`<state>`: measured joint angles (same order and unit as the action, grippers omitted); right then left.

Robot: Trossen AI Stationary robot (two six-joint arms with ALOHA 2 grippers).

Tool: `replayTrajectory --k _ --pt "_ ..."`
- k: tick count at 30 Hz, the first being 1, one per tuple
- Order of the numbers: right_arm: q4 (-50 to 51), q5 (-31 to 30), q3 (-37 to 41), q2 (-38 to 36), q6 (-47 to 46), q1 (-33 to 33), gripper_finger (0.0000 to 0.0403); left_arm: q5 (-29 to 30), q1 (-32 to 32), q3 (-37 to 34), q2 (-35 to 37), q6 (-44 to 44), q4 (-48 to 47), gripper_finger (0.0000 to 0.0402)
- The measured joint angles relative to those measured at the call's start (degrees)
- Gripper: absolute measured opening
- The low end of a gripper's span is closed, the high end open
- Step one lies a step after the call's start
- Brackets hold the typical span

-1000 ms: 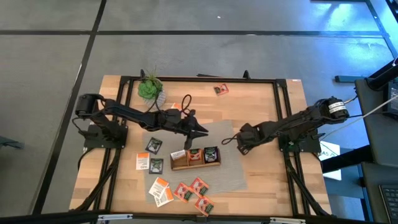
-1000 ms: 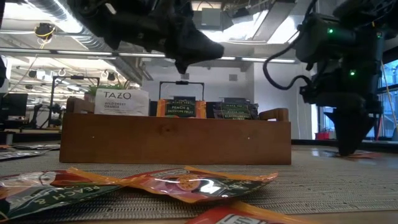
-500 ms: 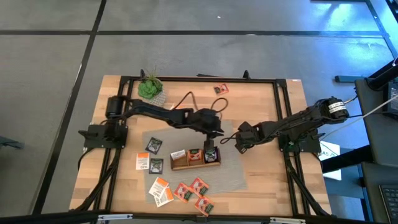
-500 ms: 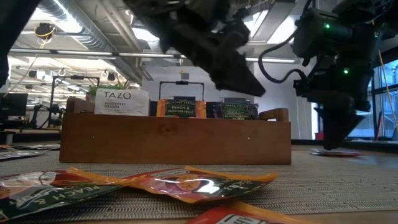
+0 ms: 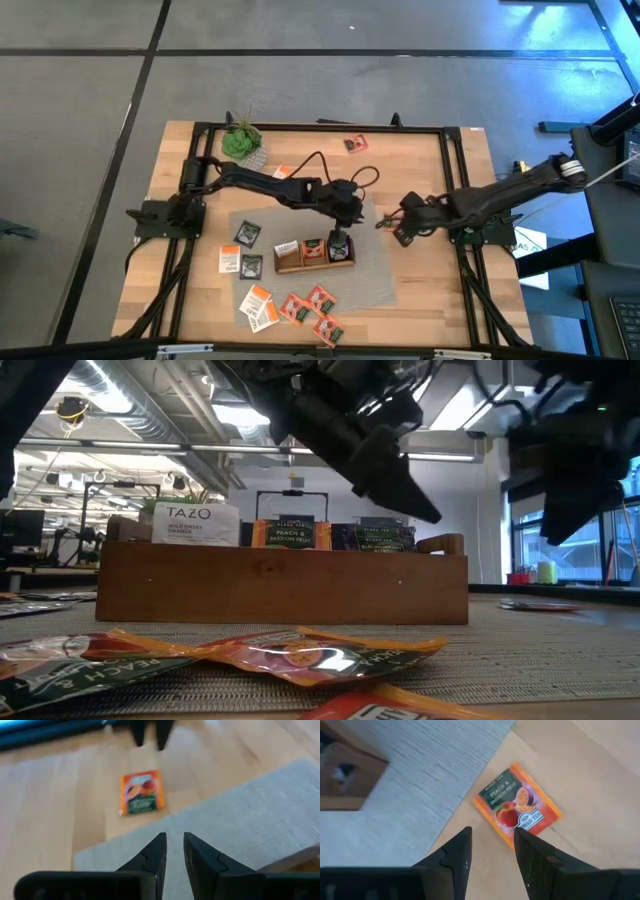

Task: Pick & Place Tea
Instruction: Put the orange tea bag into the middle section of the wooden organizer

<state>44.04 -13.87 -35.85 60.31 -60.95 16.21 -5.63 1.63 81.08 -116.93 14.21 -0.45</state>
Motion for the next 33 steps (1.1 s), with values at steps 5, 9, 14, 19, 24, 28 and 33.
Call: replayTrajectory --k 5,9,14,19,24,28,33 --pt "-8.69 -1.5 8.26 -6.93 -4.68 0.72 0.0148 0.59 -0.54 2.41 -2.17 2.92 3.05 0.0059" --pt "-12.89 -1.53 13.51 -8.95 -9.15 0.72 0.0148 0.66 0.2 6.41 -4.37 3.94 1.78 0.006" --pt "-14.35 -2.45 16.43 -9.03 -10.78 0.36 0.0148 0.7 0.99 10.28 -6.95 4.41 0.4 0.006" --pt "-15.16 -3.1 17.83 -8.31 -10.93 -0.47 0.0148 0.17 1.57 13.24 -11.42 4.14 0.71 0.006" --pt "-15.78 -3.22 18.79 -7.8 -11.79 -1.11 0.0148 0.15 1.9 15.74 -15.57 4.4 1.79 0.0061" --pt "-16.61 -3.65 19.81 -7.38 -15.29 -1.1 0.0148 0.11 1.9 15.7 -16.76 3.89 1.62 0.0061" --pt "-20.27 -4.12 22.18 -6.01 -19.07 -1.1 0.0148 0.09 1.88 15.69 -16.65 3.49 1.62 0.0061"
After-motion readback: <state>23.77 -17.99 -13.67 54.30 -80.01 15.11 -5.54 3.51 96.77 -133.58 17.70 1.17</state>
